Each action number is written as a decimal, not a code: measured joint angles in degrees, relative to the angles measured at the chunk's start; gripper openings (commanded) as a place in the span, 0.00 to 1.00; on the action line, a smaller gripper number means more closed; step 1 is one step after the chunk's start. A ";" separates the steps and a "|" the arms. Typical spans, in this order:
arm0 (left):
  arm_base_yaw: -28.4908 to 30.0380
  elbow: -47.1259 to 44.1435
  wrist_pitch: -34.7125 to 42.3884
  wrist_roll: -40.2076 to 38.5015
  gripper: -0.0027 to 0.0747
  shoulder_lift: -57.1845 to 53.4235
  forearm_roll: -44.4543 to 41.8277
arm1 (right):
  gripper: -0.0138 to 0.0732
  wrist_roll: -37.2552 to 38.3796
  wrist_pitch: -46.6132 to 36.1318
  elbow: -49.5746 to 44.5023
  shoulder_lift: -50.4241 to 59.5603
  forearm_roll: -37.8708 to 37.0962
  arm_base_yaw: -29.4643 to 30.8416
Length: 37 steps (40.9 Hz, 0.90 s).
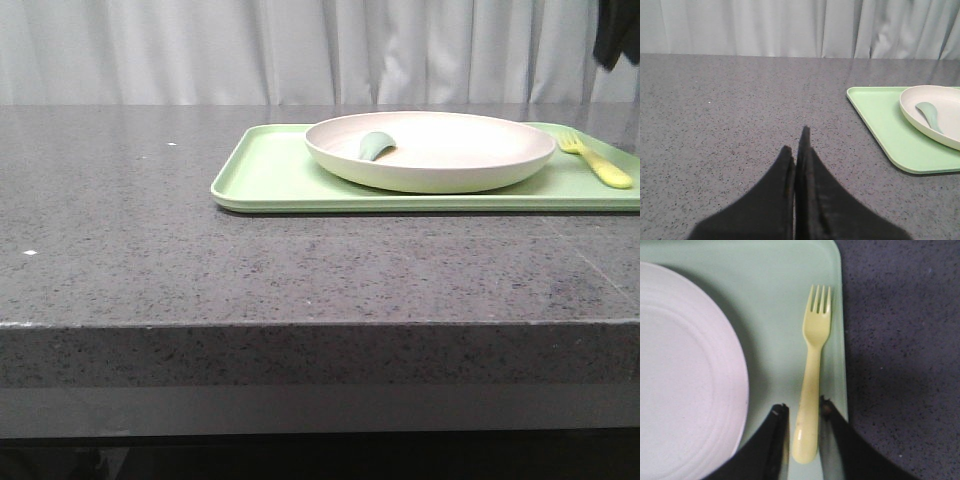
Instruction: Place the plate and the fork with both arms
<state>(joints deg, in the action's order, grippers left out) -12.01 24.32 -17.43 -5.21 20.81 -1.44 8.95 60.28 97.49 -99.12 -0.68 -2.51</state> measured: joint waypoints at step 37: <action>0.00 0.00 0.00 0.00 0.01 0.00 0.00 | 0.03 -0.82 -27.83 -57.83 57.23 -1.63 -8.01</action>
<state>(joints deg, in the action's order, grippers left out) -12.01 24.32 -17.43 -5.21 20.81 -1.44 8.13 32.45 39.66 -41.89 -2.31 -10.52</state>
